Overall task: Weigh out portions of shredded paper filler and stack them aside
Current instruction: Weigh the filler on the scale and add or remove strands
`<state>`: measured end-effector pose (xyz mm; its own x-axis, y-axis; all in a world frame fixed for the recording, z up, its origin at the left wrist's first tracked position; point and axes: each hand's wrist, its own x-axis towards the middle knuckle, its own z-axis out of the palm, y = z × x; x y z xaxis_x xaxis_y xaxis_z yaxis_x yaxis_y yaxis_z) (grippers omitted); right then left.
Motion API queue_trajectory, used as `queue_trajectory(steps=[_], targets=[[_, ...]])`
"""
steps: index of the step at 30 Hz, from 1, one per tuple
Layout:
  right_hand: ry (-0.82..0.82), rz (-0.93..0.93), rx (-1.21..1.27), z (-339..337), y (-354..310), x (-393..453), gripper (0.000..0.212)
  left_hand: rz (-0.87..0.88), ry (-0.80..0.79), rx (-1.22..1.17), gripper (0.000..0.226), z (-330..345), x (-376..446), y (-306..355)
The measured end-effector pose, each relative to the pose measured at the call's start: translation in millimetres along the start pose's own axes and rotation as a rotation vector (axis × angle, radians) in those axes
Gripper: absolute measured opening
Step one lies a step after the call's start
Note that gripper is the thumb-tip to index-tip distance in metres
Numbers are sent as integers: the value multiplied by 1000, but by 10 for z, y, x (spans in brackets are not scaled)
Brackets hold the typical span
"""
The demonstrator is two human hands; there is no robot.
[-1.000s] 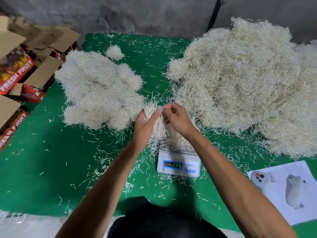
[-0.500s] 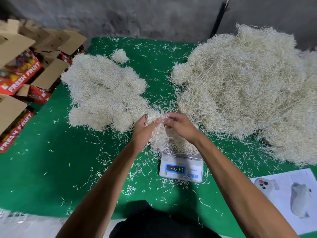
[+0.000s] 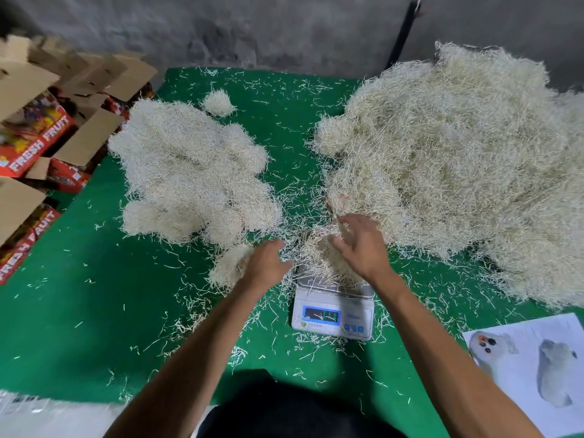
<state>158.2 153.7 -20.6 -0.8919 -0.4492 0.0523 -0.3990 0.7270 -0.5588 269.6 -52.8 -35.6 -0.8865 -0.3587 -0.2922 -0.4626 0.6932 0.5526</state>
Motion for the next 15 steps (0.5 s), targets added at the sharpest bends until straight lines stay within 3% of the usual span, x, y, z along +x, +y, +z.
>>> queue_trajectory(steps=[4, 6, 9, 11, 15], targets=[[-71, -190, -373, 155, -74, 35, 76, 53, -74, -171, 70, 283, 156, 233], [-114, -252, -497, 236, -137, 94, 73, 40, -59, -197, 62, 393, 232, 266], [-269, -264, -630, 340, -229, 181, 63, 21, 14, -202, 27, 450, 297, 216], [-339, -266, -708, 370, -267, 213, 47, 58, 53, -185, 26, 422, 325, 147], [-395, -277, -747, 360, -261, 228, 39, 132, 50, -188, 30, 223, 342, -29]])
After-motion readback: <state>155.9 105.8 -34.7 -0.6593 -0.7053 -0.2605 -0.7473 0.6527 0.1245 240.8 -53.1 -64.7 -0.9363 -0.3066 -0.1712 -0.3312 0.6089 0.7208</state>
